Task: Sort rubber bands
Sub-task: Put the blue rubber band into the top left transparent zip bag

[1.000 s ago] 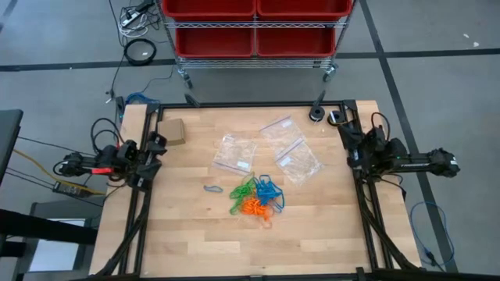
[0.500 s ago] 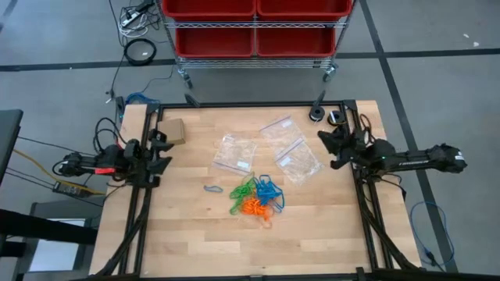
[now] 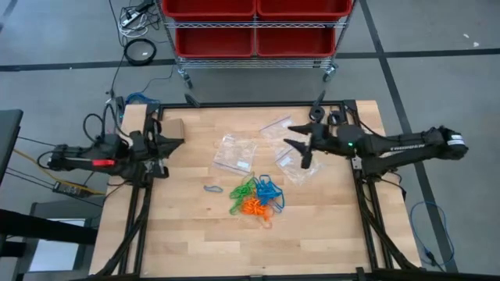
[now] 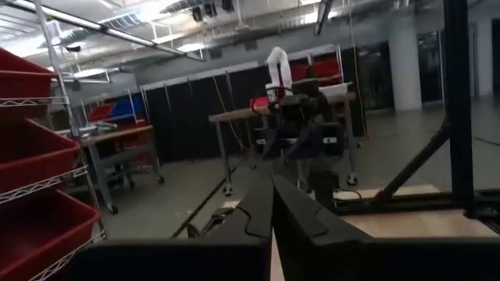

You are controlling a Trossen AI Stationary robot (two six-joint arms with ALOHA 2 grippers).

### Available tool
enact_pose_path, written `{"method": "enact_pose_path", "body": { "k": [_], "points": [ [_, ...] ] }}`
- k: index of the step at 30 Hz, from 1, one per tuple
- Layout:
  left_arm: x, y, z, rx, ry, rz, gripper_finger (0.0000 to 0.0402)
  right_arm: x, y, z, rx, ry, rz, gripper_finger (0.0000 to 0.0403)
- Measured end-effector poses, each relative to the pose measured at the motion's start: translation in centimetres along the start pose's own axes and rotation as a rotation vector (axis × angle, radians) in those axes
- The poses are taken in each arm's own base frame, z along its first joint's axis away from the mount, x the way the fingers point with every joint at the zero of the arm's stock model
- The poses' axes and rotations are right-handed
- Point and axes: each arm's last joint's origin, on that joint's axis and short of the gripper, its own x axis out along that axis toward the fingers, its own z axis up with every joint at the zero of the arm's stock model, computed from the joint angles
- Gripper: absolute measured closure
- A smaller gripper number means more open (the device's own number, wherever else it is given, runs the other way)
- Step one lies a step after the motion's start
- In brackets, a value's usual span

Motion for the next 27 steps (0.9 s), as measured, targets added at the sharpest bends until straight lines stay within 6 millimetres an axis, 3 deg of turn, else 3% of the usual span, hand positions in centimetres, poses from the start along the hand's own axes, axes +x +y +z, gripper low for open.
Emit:
{"method": "enact_pose_path", "body": {
  "k": [4, 7, 15, 22, 27],
  "points": [
    [2.0, -0.7, -0.2, 0.081, 0.094, -0.001, 0.0367, 1.3, 1.4, 0.4, -0.039, 0.092, 0.038, 0.0190],
    [3.6, -1.2, -0.6, 0.119, 0.204, -0.001, 0.0330, 1.5, 2.1, 0.4, -0.068, 0.137, 0.066, 0.0201],
    [6.7, -2.7, -2.3, 0.127, 0.431, -0.025, 0.0217, -0.2, 3.1, -0.6, -0.095, 0.273, 0.079, 0.0235],
    [8.8, -4.6, -6.6, 0.159, 0.672, -0.122, 0.0204, -1.0, 4.8, -2.6, -0.056, 0.403, 0.147, 0.0236],
    [10.7, -6.0, -9.6, 0.209, 0.753, -0.163, 0.0204, -0.2, 6.5, -4.9, -0.083, 0.450, 0.177, 0.0225]
  ]
}}
